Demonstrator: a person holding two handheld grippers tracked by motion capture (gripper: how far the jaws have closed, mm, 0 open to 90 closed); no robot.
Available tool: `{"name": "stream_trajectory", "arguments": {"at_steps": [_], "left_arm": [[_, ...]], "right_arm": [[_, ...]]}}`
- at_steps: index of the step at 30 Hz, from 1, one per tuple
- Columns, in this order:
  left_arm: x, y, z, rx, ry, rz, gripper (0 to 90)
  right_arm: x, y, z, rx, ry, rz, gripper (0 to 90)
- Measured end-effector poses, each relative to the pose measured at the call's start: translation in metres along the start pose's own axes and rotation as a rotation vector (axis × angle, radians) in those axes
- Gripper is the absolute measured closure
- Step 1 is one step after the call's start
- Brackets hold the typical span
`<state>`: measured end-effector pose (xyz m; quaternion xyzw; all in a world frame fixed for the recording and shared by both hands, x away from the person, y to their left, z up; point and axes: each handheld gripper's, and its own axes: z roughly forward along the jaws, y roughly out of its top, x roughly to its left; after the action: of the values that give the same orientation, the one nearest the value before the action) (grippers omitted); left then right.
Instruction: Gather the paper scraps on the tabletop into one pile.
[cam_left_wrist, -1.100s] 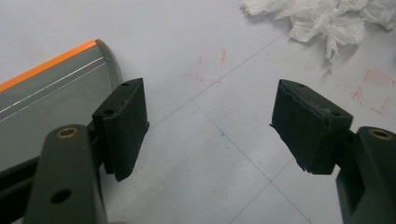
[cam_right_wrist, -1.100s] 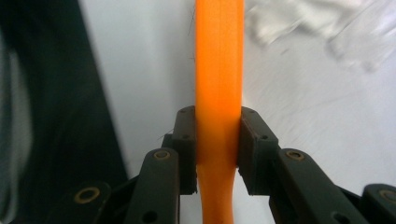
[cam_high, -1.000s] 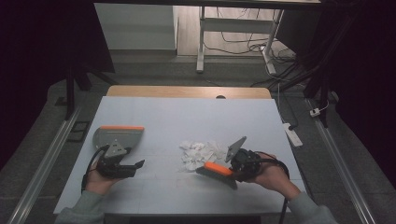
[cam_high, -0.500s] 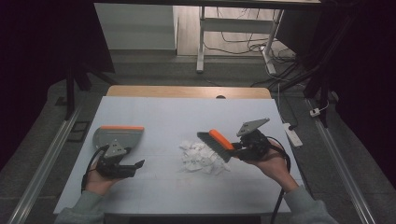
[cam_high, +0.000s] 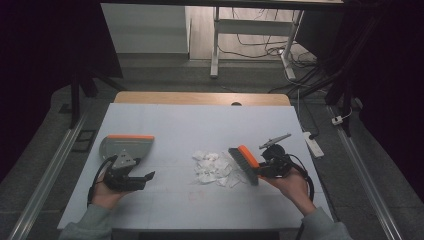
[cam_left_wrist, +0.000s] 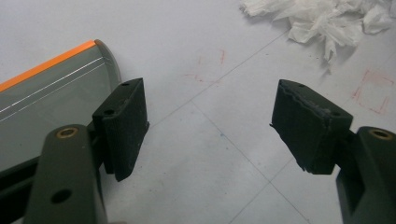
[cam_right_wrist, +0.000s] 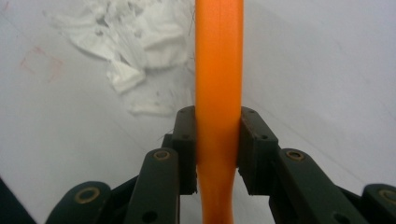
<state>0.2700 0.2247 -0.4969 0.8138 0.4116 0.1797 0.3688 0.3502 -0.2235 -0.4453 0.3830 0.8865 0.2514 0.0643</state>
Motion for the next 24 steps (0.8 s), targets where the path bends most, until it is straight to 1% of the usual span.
{"name": "stream_trajectory", "arguments": {"at_steps": [2,4,5,6,7,10,13,16,19,21,24], "left_arm": [[0.0,0.0,0.0,-0.001,0.0,-0.002,27.4],[0.0,0.0,0.0,-0.001,0.0,-0.002,27.4],[0.0,0.0,0.0,0.0,0.0,-0.001,27.4],[0.0,0.0,0.0,-0.001,0.0,-0.002,27.4],[0.0,0.0,0.0,-0.001,0.0,-0.001,27.4],[0.0,0.0,-0.001,-0.005,0.0,-0.004,27.4],[0.001,0.0,-0.001,-0.005,-0.001,-0.005,27.4],[0.0,0.0,-0.001,-0.003,-0.001,-0.001,27.4],[0.0,0.0,-0.001,-0.003,0.0,-0.001,27.4],[0.0,0.0,0.0,-0.004,0.0,-0.002,27.4],[0.0,0.0,0.0,-0.001,0.001,-0.002,27.4]], "right_arm": [[0.005,0.006,0.006,-0.01,0.037,-0.002,70.9],[0.011,0.013,0.012,-0.026,0.042,-0.016,70.9],[0.012,0.015,0.014,-0.039,0.046,-0.019,70.9],[0.014,0.019,0.015,-0.067,0.065,-0.012,70.9],[0.015,0.022,0.015,-0.091,0.073,-0.009,70.9],[0.017,0.03,0.008,-0.15,0.072,-0.012,70.9],[0.017,0.032,-0.005,-0.203,0.074,-0.003,70.9],[0.012,0.029,-0.018,-0.231,0.066,0.012,70.9],[0.003,0.023,-0.023,-0.249,0.051,0.042,70.9],[-0.003,0.019,-0.022,-0.249,0.028,0.06,70.9],[-0.013,0.018,-0.014,-0.221,-0.02,0.072,70.9]]}}
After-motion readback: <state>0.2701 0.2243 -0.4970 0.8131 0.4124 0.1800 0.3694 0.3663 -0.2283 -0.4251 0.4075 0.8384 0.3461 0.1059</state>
